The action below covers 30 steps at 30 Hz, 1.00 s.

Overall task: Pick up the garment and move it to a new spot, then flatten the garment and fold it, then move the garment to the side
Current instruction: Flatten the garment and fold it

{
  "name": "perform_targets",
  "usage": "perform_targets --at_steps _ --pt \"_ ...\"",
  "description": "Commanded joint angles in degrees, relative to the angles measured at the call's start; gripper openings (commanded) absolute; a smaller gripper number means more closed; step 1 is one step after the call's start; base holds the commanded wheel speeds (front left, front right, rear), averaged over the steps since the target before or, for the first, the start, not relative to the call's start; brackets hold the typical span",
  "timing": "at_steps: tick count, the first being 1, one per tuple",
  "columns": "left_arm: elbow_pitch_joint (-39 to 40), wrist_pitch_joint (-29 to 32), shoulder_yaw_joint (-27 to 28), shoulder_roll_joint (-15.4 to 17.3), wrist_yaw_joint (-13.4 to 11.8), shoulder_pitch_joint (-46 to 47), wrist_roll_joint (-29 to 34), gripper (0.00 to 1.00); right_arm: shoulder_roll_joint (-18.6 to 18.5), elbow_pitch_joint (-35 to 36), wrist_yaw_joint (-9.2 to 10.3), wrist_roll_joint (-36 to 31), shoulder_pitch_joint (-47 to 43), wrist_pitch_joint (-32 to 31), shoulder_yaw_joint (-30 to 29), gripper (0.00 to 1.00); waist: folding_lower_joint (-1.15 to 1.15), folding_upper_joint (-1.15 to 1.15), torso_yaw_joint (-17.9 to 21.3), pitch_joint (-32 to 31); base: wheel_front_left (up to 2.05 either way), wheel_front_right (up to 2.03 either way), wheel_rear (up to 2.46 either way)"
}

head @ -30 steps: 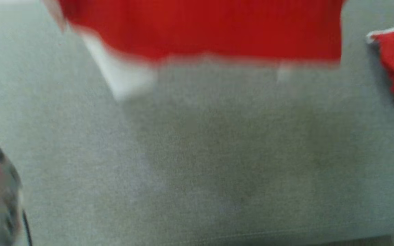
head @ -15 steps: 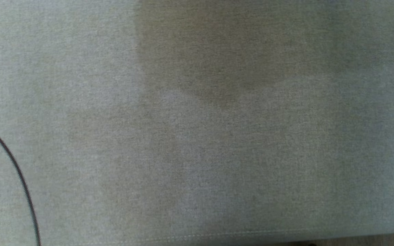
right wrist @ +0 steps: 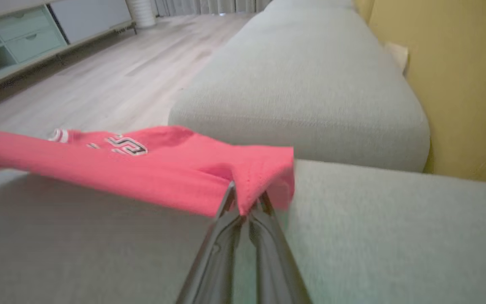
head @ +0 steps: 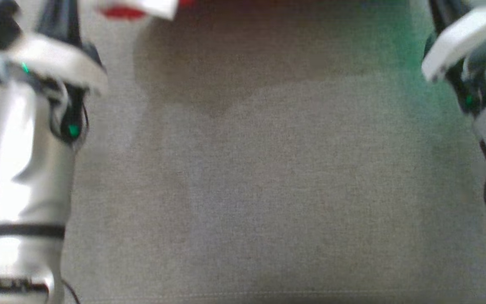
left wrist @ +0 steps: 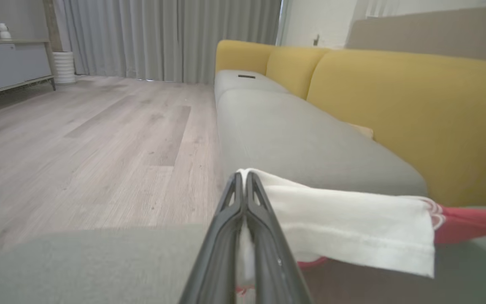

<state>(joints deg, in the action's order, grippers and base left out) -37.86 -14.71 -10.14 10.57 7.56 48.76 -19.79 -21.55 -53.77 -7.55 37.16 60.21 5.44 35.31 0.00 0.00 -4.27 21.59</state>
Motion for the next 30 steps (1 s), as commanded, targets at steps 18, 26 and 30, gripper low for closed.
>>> perform_targets --at_steps 18,26,30 --pt "10.5 -0.3 -12.8 13.6 -0.1 -23.3 -3.7 0.00 -16.0 15.9 0.06 16.6 -16.8 -11.0 19.9 0.00 0.00 0.00 -0.1 -12.7 0.00 0.00 0.00" --pt "14.3 -0.3 -14.6 17.7 -0.1 -30.8 -6.2 0.00 -20.1 20.7 0.06 20.8 -19.7 -13.6 25.5 0.00 0.00 0.00 0.7 -17.0 0.00 0.00 0.00" --pt "16.4 0.1 -15.4 19.4 -0.1 -34.2 -7.1 0.00 -21.9 23.1 0.06 23.2 -21.4 -16.0 27.6 0.00 0.00 0.00 0.8 -18.8 0.00 0.00 0.00"
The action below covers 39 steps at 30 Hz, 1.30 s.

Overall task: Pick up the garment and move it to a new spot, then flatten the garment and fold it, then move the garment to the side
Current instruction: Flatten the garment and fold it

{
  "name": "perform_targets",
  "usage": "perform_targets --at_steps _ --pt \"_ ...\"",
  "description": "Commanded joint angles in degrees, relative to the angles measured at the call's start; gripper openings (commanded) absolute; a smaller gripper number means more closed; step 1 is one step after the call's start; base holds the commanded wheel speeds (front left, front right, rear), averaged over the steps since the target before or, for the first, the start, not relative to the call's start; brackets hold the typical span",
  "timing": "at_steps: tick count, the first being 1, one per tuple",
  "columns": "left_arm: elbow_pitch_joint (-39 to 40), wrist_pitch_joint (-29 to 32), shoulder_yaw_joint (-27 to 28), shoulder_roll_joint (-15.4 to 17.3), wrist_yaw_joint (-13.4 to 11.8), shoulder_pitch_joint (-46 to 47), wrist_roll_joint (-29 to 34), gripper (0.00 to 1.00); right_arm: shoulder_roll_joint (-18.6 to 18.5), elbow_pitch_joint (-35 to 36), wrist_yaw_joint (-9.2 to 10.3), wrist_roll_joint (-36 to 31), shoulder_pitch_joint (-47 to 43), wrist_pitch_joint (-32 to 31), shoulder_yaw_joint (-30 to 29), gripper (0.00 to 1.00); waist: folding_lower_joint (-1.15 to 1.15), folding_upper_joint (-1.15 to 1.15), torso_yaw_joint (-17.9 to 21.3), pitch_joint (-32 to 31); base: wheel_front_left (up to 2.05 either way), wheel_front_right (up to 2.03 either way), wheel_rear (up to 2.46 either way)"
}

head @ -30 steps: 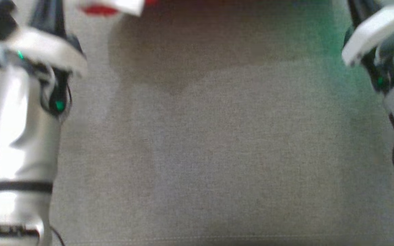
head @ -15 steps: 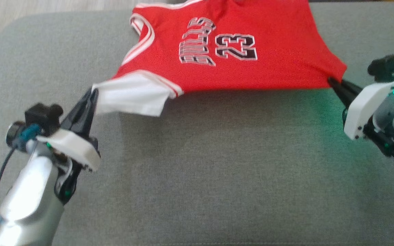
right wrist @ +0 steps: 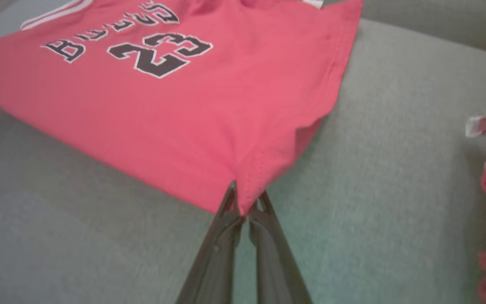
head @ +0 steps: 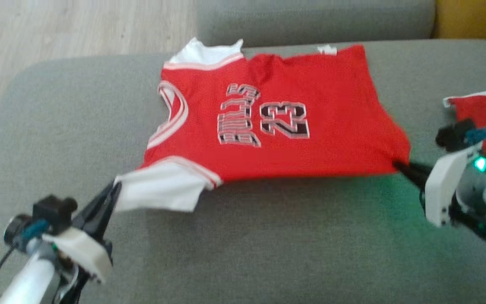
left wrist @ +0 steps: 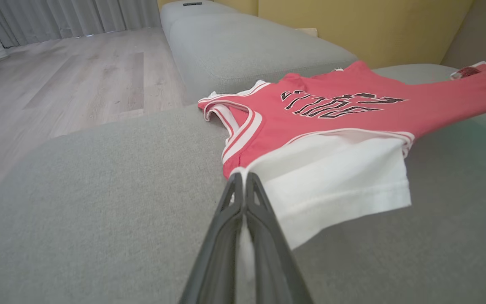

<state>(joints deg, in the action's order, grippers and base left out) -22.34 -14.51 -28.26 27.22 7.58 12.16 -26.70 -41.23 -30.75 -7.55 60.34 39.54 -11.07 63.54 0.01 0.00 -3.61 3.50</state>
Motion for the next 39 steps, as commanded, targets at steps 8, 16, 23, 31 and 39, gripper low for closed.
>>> perform_targets --at_steps 8,16,23,31,39 --pt "11.2 3.6 1.7 7.0 -0.9 -5.8 -1.2 0.00 -8.8 9.3 0.06 6.9 -5.4 -7.0 3.1 0.00 -0.01 0.00 0.2 -2.6 0.00 0.00 0.00" --pt "15.8 6.5 2.5 9.0 -2.1 -4.0 -0.9 0.00 -9.5 10.9 0.06 6.5 -3.2 -8.2 2.0 0.00 -0.01 0.00 0.7 -0.1 0.00 0.00 0.00" --pt "13.3 8.6 1.8 9.0 -1.6 3.1 0.0 0.00 -8.0 9.9 0.06 4.4 0.7 -10.7 1.5 0.00 -0.01 0.00 1.5 3.2 0.00 0.00 0.00" --pt "7.8 8.9 -1.7 8.5 -0.5 11.6 1.8 0.00 -6.2 7.9 0.06 2.9 3.9 -13.7 1.1 0.00 -0.01 0.00 2.3 6.1 0.00 0.00 0.00" --pt "1.6 9.3 -5.6 8.1 -0.2 20.0 1.9 0.00 -5.4 6.7 0.06 2.7 6.9 -16.6 0.3 0.00 -0.01 0.00 2.8 9.9 0.00 0.00 0.00"
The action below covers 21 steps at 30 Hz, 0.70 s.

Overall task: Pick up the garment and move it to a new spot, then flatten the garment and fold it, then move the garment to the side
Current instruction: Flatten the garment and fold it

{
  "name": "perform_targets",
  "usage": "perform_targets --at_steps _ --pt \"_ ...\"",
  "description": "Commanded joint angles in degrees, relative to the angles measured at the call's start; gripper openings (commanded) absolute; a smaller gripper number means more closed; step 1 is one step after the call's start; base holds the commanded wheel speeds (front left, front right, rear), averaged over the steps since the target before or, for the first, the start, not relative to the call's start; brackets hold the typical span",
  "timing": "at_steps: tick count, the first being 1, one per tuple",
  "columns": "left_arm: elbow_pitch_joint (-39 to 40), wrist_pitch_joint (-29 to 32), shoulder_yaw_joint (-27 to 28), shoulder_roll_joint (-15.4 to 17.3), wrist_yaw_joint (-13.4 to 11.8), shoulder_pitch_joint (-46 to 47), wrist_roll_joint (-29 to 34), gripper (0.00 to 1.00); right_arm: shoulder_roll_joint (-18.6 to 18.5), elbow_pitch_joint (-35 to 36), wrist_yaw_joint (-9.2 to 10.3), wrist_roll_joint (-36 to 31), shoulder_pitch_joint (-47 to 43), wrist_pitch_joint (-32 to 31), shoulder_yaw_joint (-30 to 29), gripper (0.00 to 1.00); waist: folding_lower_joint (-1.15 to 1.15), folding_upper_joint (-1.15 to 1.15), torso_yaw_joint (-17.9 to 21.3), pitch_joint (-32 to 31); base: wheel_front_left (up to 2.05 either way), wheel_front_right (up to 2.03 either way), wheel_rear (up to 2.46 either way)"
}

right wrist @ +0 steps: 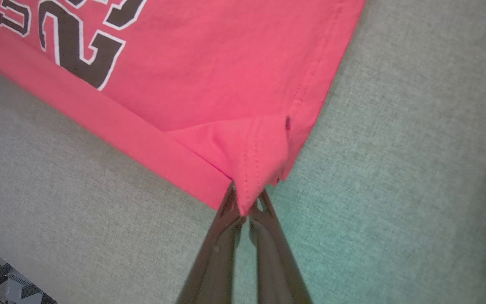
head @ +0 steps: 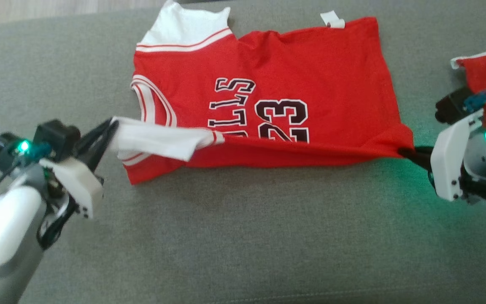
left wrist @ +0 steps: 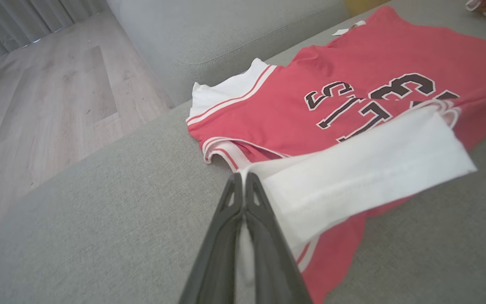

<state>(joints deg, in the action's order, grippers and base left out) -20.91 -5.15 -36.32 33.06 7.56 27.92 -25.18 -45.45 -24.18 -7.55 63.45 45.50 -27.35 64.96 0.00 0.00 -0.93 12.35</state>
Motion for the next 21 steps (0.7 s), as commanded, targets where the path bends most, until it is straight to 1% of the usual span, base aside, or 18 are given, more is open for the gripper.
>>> perform_targets --at_steps 1,3,14,15,16,17,18,21 --pt "-0.6 -0.1 1.8 2.2 -0.1 5.4 0.5 0.00 -1.0 -0.1 0.06 -0.5 1.3 -0.6 -1.2 0.00 0.00 0.00 0.1 1.4 0.00 0.00 0.00" --pt "-1.4 -0.1 1.2 2.1 -0.1 6.3 0.4 0.00 -0.8 -0.2 0.06 -0.6 1.7 -0.8 -1.3 0.00 0.00 0.00 0.2 1.8 0.00 0.00 0.00" --pt "-9.3 -0.8 -6.2 1.5 -0.1 15.3 -1.5 0.00 1.8 -2.3 0.06 -2.5 6.5 -1.1 -1.9 0.00 0.00 0.00 -0.5 4.9 0.00 0.00 0.00" --pt "-10.0 -1.0 -6.5 1.3 -0.1 16.1 -1.7 0.00 1.9 -2.6 0.06 -3.2 7.2 -0.4 -2.0 0.25 0.00 0.00 -0.6 5.1 0.00 0.00 0.00" --pt "-12.1 -1.7 -6.2 0.5 -0.2 17.9 -1.9 0.00 2.4 -3.9 0.06 -4.3 8.4 1.1 -2.5 1.00 0.00 0.00 -0.8 5.4 0.00 0.00 0.00" --pt "-13.0 -2.4 -6.0 -0.1 -0.5 18.8 -1.8 0.47 2.7 -4.6 0.06 -4.5 8.9 1.7 -2.8 1.00 0.00 0.00 -0.9 5.5 0.00 0.00 0.00" --pt "-14.0 -3.2 -5.7 -0.9 -0.9 19.6 -1.9 1.00 3.1 -5.4 0.06 -4.7 9.4 2.4 -3.2 1.00 0.00 0.00 -1.0 5.6 0.00 0.00 0.00" --pt "-16.7 -6.3 -3.6 -3.4 -2.7 21.8 -3.0 1.00 4.4 -7.9 0.06 -5.3 10.6 6.0 -5.1 1.00 0.00 0.00 -1.3 5.7 0.00 0.00 0.00"
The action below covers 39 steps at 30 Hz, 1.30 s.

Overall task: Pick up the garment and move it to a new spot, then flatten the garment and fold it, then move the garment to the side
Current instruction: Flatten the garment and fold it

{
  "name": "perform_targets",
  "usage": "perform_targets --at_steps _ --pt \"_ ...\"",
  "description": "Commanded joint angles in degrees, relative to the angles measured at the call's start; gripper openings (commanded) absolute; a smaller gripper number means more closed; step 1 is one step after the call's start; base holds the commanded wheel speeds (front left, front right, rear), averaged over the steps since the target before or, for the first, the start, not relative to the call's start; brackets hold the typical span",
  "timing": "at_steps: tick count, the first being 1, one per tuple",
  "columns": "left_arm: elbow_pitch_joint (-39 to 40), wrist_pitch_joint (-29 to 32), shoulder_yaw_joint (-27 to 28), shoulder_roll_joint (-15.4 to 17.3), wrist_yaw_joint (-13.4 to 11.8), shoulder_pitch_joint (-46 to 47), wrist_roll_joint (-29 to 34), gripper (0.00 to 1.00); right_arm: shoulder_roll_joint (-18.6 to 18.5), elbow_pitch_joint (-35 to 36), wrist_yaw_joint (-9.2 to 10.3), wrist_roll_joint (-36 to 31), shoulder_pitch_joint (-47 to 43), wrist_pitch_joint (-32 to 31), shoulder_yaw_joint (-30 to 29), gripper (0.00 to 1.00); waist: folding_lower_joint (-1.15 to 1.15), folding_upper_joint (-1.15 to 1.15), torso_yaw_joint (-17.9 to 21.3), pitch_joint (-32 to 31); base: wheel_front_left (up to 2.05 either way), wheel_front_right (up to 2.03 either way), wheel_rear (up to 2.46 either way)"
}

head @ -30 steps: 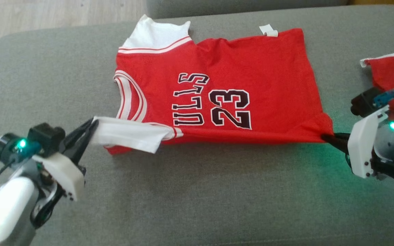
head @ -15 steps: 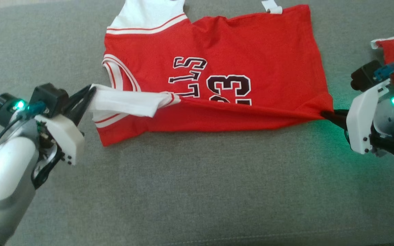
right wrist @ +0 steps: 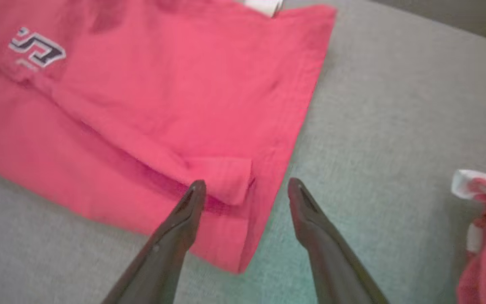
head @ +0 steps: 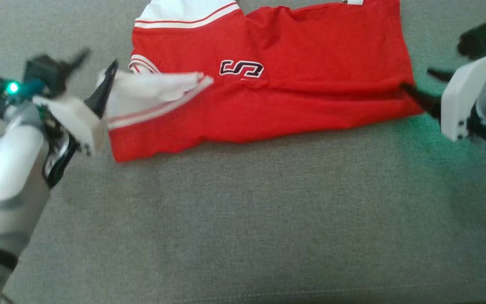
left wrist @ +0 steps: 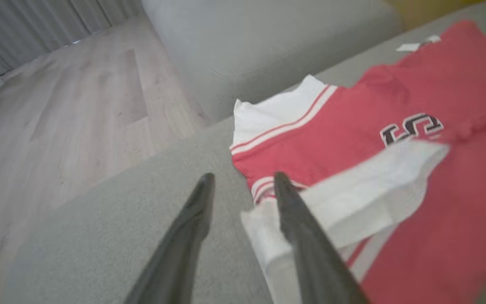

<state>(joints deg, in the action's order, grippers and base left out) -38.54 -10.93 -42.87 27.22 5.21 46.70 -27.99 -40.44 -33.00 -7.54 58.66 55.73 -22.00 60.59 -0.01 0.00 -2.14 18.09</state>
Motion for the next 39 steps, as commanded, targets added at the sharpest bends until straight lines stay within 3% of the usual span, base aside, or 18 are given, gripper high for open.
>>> perform_targets --at_steps 1,6,11,16,18,20,25,26,29,33,39 --pt "0.3 -1.6 3.8 1.6 -1.3 3.7 -0.5 1.00 -0.1 0.0 0.05 -0.5 0.5 2.3 -1.6 1.00 0.01 0.00 -0.1 -0.2 0.00 0.00 0.00" --pt "1.3 -4.0 10.0 -2.0 -5.9 3.3 -2.5 1.00 2.7 -3.5 0.05 -2.6 0.2 16.1 -6.3 1.00 0.01 0.00 -0.3 -1.3 0.00 0.00 0.00" --pt "13.7 -4.0 21.4 -4.9 -9.9 -4.4 -0.7 1.00 5.8 -4.1 0.05 -3.3 -3.9 28.7 -10.0 1.00 0.01 0.00 -0.1 -3.2 0.00 0.00 0.00" --pt "23.7 -4.1 31.4 -9.8 -11.3 -16.1 2.8 1.00 8.8 -3.7 0.05 -6.3 -9.5 36.4 -15.2 1.00 0.01 0.00 0.4 -5.7 0.00 0.00 0.00" --pt "27.5 -4.1 35.2 -12.5 -11.2 -20.2 4.3 1.00 10.1 -2.5 0.05 -9.4 -12.1 36.9 -18.5 1.00 0.01 0.00 0.6 -6.4 0.00 0.00 0.00" --pt "30.8 -4.1 38.6 -15.4 -10.7 -24.1 5.9 1.00 12.3 0.1 0.05 -12.8 -15.6 37.0 -25.6 1.00 0.01 0.00 0.9 -7.1 0.00 0.00 0.00" --pt "33.5 -4.1 42.9 -21.4 -7.3 -32.0 9.7 1.00 20.4 7.5 0.05 -24.6 -28.4 37.0 -40.6 1.00 0.01 0.00 1.3 -8.9 0.00 0.00 0.00" --pt "33.5 -4.1 42.9 -21.4 -7.3 -32.0 9.7 1.00 20.4 7.5 0.05 -24.6 -28.4 37.0 -40.6 1.00 0.01 0.00 1.3 -8.9 0.00 0.00 0.00" --pt "32.9 -4.1 44.0 -23.2 -5.9 -35.1 11.1 1.00 25.6 10.7 0.05 -31.3 -34.9 37.0 -46.4 1.00 0.01 0.00 1.7 -9.6 0.00 0.00 0.00" --pt "31.5 -4.1 44.7 -24.1 -5.2 -37.3 12.1 1.00 30.6 13.6 0.05 -37.7 -39.9 37.0 -49.9 1.00 0.01 0.00 2.4 -9.6 0.00 0.00 0.00" --pt "27.5 -4.1 43.8 -24.3 -5.1 -36.5 13.5 1.00 32.8 16.0 0.05 -40.8 -40.9 37.0 -51.1 1.00 0.01 0.00 3.3 -8.7 0.00 0.00 0.00"
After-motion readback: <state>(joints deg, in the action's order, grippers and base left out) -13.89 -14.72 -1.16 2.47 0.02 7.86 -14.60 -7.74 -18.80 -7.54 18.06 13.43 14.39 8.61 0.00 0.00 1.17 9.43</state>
